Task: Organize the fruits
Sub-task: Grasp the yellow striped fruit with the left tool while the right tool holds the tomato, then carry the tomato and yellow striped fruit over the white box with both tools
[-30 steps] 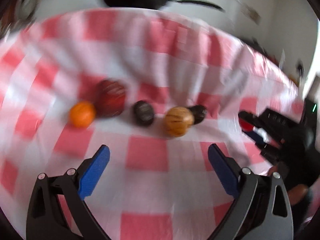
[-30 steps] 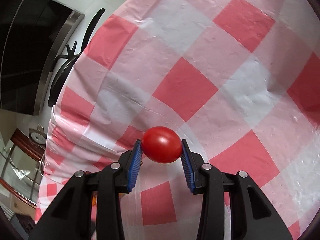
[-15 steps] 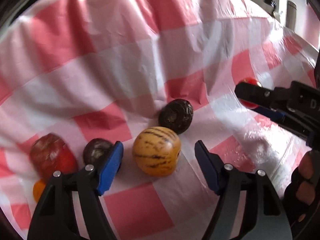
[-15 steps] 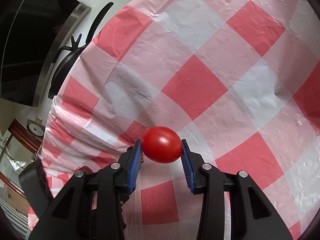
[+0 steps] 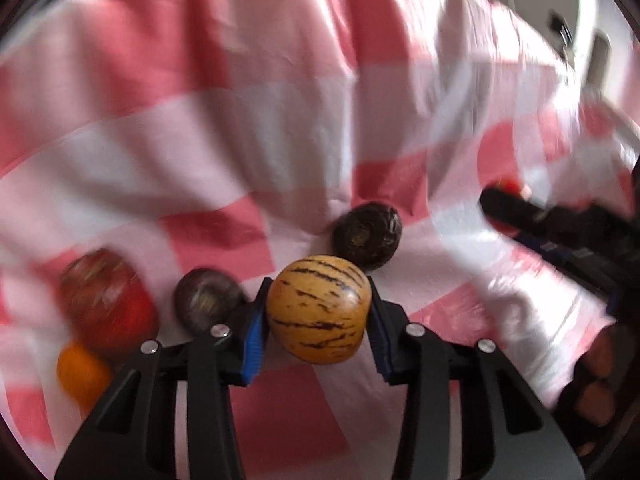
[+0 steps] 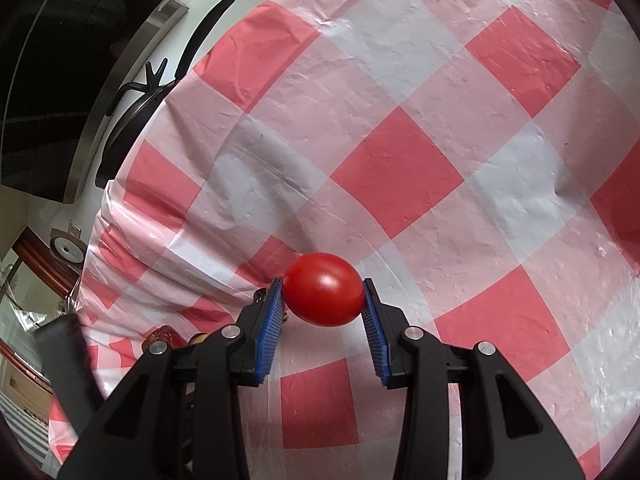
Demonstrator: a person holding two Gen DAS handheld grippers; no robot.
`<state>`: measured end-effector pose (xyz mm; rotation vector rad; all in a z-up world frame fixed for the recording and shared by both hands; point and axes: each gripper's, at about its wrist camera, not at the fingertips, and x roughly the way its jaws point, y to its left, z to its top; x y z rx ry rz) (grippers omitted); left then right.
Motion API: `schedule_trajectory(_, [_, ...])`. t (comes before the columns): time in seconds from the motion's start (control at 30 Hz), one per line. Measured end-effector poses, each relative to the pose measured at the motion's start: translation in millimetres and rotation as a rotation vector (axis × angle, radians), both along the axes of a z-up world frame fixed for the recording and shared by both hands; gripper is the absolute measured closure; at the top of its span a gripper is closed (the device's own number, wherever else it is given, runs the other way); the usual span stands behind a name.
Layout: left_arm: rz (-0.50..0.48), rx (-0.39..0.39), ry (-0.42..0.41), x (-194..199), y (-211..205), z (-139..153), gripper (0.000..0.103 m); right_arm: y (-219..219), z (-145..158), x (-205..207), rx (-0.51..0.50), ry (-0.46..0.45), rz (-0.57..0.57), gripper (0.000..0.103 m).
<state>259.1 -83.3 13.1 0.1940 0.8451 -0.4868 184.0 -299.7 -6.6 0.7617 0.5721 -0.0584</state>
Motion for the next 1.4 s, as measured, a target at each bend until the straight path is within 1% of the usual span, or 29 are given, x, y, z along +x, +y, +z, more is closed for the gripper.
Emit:
schedule_trajectory(0.03, [0.064,-0.042,-0.012,-13,10,7,0.06,0,0,0,-0.003,0.0,0.001,0.064])
schedule_trajectory(0.1, [0.2,-0.093,-0.031,-46,30,19,0.06,3,1,1,-0.018,0.004,0.006,0.064])
schedule_trajectory(0.13, [0.226,-0.119,-0.032,-58,37,22,0.06,4,1,2,-0.026,0.004,0.009,0.064])
schedule_trajectory(0.17, [0.255,-0.155,-0.034,-77,47,27,0.06,6,2,2,-0.037,0.005,0.012,0.064])
schedule_trajectory(0.2, [0.288,-0.173,-0.043,-99,59,32,0.06,7,2,2,-0.043,0.005,0.015,0.064])
schedule_trajectory(0.27, [0.346,-0.184,-0.078,-131,79,36,0.06,8,2,2,-0.047,0.005,0.018,0.064])
schedule_trajectory(0.3, [0.366,-0.182,-0.088,-141,85,38,0.06,7,2,2,-0.045,0.005,0.018,0.064])
schedule_trajectory(0.37, [0.435,-0.19,-0.084,-161,107,32,0.06,7,1,3,-0.04,0.007,0.021,0.064])
schedule_trajectory(0.4, [0.466,-0.209,-0.073,-168,119,27,0.06,7,2,3,-0.042,0.006,0.022,0.064])
schedule_trajectory(0.43, [0.489,-0.223,-0.069,-175,123,23,0.06,7,2,2,-0.044,0.005,0.023,0.064])
schedule_trajectory(0.5, [0.546,-0.253,-0.045,-176,136,14,0.06,8,3,1,-0.054,0.0,0.028,0.064])
schedule_trajectory(0.57, [0.559,-0.29,-0.026,-176,146,11,0.06,10,4,1,-0.067,-0.005,0.031,0.064])
schedule_trajectory(0.63, [0.562,-0.298,-0.059,-178,151,13,0.06,11,4,1,-0.068,-0.007,0.035,0.064])
schedule_trajectory(0.67, [0.563,-0.311,-0.061,-178,153,12,0.06,10,4,2,-0.062,-0.007,0.036,0.064])
schedule_trajectory(0.7, [0.563,-0.334,-0.056,-179,156,12,0.06,9,4,2,-0.055,-0.007,0.035,0.064])
schedule_trajectory(0.83, [0.562,-0.356,-0.023,-174,158,8,0.06,7,2,3,-0.038,-0.009,0.037,0.064])
schedule_trajectory(1.03, [0.556,-0.352,0.035,-165,156,1,0.06,9,4,1,-0.059,-0.019,0.049,0.064])
schedule_trajectory(1.1, [0.554,-0.346,0.033,-165,156,1,0.059,9,5,1,-0.058,-0.018,0.05,0.064])
schedule_trajectory(1.17, [0.537,-0.323,0.039,-164,151,-1,0.059,9,4,3,-0.052,-0.014,0.054,0.064])
schedule_trajectory(1.2, [0.535,-0.314,0.028,-164,149,0,0.059,9,4,4,-0.044,-0.009,0.062,0.064])
schedule_trajectory(1.3, [0.528,-0.31,0.032,-164,147,-1,0.059,9,3,4,-0.031,0.0,0.075,0.064])
schedule_trajectory(1.4, [0.533,-0.314,0.034,-164,149,-1,0.059,13,1,-2,-0.016,0.031,0.098,0.064])
